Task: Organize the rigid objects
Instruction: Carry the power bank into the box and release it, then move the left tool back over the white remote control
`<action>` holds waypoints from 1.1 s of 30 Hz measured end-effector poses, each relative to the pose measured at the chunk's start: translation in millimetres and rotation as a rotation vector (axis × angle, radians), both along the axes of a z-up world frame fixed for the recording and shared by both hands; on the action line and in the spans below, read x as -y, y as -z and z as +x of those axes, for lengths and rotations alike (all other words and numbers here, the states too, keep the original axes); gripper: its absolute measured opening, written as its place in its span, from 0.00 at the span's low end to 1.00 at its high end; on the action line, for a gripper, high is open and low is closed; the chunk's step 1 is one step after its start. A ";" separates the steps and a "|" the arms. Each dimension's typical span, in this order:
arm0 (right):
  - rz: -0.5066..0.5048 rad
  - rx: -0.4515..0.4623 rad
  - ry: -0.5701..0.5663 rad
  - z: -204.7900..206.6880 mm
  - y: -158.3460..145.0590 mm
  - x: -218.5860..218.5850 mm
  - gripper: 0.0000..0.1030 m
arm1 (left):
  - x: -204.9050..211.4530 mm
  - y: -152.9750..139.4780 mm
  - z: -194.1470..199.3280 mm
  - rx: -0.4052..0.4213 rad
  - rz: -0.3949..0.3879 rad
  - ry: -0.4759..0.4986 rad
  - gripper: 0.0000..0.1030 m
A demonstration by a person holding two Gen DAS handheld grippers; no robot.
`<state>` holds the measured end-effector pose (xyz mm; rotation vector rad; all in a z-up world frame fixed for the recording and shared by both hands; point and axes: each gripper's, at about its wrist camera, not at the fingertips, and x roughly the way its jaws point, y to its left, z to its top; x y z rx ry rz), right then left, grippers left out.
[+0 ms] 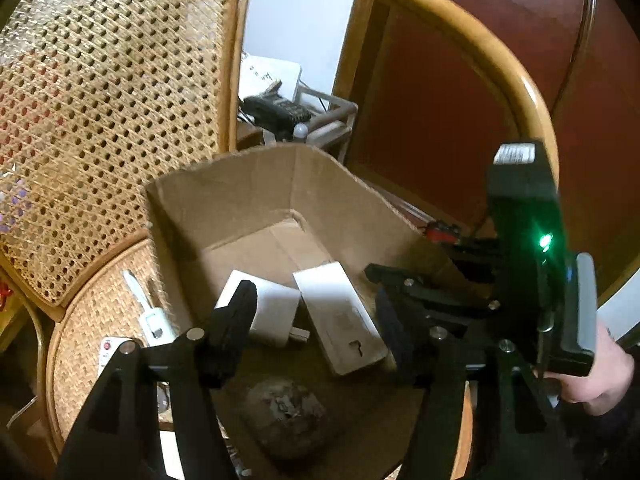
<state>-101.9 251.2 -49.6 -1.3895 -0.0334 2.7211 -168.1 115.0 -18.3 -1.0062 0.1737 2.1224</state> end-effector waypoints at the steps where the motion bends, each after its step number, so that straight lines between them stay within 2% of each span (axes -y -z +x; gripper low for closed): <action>1: 0.000 0.001 0.000 -0.2 0.3 0.1 0.07 | 5.4 -4.8 1.7 -0.007 0.008 -0.010 0.59; 4: -0.001 0.000 -0.001 -0.3 0.1 0.3 0.07 | 25.0 -13.9 -4.4 -0.030 0.019 -0.051 0.64; 7: 0.000 0.000 0.000 -0.4 0.1 0.1 0.07 | 51.0 -18.1 -13.4 -0.057 -0.003 -0.106 0.69; 11: -0.001 0.000 0.001 -0.3 0.1 0.3 0.07 | 83.2 -6.8 -28.2 -0.037 -0.074 -0.184 0.69; 13: 0.001 0.000 0.000 -0.3 0.0 0.4 0.07 | 102.3 -0.1 -31.1 -0.016 -0.061 -0.213 0.76; 20: -0.004 0.001 0.001 -0.4 0.8 2.1 0.07 | 129.3 32.3 -34.3 0.025 -0.253 -0.253 0.76; 26: -0.003 0.002 0.000 -0.7 0.7 3.1 0.07 | 136.1 82.8 -51.0 0.112 -0.450 -0.304 0.76; 29: -0.003 0.002 0.000 -0.5 0.6 3.4 0.07 | 133.4 97.7 -56.8 0.110 -0.499 -0.316 0.76; 33: -0.003 0.002 0.000 -0.4 0.6 3.9 0.07 | 135.1 104.6 -65.6 0.115 -0.500 -0.333 0.83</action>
